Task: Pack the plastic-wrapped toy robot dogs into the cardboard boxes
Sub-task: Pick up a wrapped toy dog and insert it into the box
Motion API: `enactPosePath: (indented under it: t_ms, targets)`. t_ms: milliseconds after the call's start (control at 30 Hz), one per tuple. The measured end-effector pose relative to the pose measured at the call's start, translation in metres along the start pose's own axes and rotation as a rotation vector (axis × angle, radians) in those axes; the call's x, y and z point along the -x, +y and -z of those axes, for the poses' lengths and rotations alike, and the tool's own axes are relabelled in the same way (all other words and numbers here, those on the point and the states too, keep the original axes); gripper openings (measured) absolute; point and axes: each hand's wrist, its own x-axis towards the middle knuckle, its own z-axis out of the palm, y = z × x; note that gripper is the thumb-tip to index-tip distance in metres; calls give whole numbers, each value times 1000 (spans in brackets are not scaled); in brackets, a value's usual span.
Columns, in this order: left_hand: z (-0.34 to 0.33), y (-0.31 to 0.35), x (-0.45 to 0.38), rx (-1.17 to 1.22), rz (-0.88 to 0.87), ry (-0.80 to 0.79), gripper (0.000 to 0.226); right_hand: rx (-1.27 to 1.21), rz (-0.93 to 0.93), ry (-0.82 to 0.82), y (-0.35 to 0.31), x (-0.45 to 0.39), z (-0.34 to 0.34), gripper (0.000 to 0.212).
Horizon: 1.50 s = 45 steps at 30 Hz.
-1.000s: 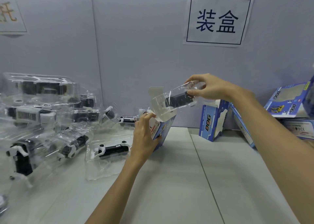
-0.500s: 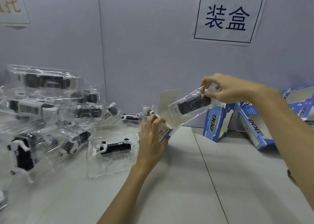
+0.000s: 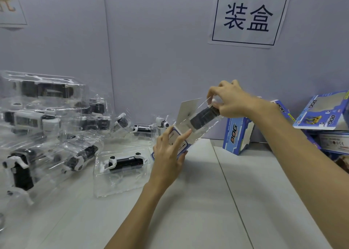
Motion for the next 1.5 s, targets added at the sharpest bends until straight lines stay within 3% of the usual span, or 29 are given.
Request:
enactPosePath:
  t_ms: [233, 533, 633, 767, 900, 1067, 1167, 1267, 1367, 1500]
  targets:
    - [0, 0, -7, 54, 35, 21, 73, -90, 45, 56, 0, 3, -3, 32]
    - [3, 2, -14, -107, 8, -23, 54, -220, 137, 102, -2, 5, -5, 40]
    - [4, -3, -12, -62, 9, 18, 61, -281, 153, 132, -3, 4, -7, 43]
    - [5, -5, -9, 2, 32, 12, 91, -358, 127, 203, -7, 5, -19, 50]
    - [6, -4, -9, 46, 51, 27, 98, -488, 121, 306, -20, 8, -35, 47]
    - [1, -3, -6, 61, 29, 36, 96, -414, 147, 89, -44, 13, -92, 22]
    - [4, -14, -8, 165, 131, 111, 89, -517, 185, 91, -44, 18, -110, 24]
    - [9, -21, -9, 267, 181, 115, 87, -592, 170, 296, -33, 21, -105, 27]
    - [12, -21, -10, 503, 241, 87, 90, -662, 37, 518, -25, 28, -111, 30]
    - [15, -23, -9, 831, 374, -60, 91, -875, -124, 442, -17, 45, -132, 41]
